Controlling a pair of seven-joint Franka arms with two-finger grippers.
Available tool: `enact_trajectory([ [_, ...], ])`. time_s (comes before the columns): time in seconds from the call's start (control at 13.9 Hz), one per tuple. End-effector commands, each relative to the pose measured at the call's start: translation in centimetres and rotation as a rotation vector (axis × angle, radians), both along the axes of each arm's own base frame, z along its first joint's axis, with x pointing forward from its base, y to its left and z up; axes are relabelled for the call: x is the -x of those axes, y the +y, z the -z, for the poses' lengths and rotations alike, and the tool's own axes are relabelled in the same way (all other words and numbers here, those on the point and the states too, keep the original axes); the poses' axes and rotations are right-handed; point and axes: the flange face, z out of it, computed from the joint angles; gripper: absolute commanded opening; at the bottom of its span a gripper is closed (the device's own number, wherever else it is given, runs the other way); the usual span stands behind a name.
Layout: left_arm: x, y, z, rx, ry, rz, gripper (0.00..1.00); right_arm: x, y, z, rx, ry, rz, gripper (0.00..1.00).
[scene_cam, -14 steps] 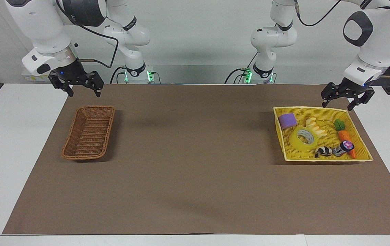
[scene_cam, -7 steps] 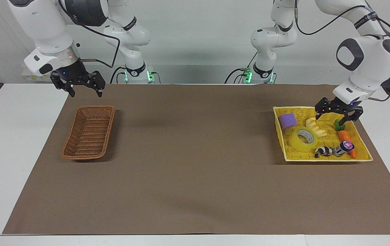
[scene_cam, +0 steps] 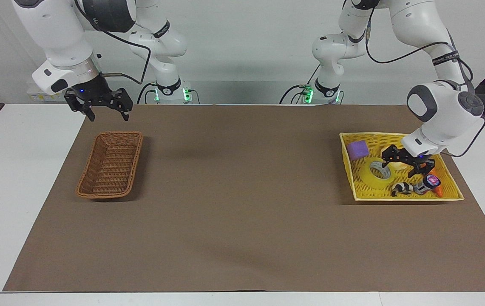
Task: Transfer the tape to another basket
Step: 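Grasp the yellow tape roll in the yellow basket with the left gripper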
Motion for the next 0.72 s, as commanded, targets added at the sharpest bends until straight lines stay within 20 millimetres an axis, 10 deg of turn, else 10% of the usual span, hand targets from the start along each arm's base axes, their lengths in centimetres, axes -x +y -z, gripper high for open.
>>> enact_trajectory([
  [0.0,0.7,0.3,1.1,0.010,-0.021,0.028,1.00,0.8,0.2,0.4,-0.011,-0.008,-0.032,1.00],
  [0.22,1.6,0.0,3.2,0.054,-0.028,-0.018,0.96,1.4,0.3,1.0,-0.011,-0.031,-0.031,1.00],
  [0.43,1.8,0.2,3.2,0.056,-0.022,-0.020,0.33,1.8,1.3,1.7,-0.033,-0.016,-0.044,1.00],
  [0.65,2.0,0.1,3.2,0.058,-0.014,-0.030,0.06,1.8,1.9,2.0,-0.035,-0.032,-0.056,1.00],
])
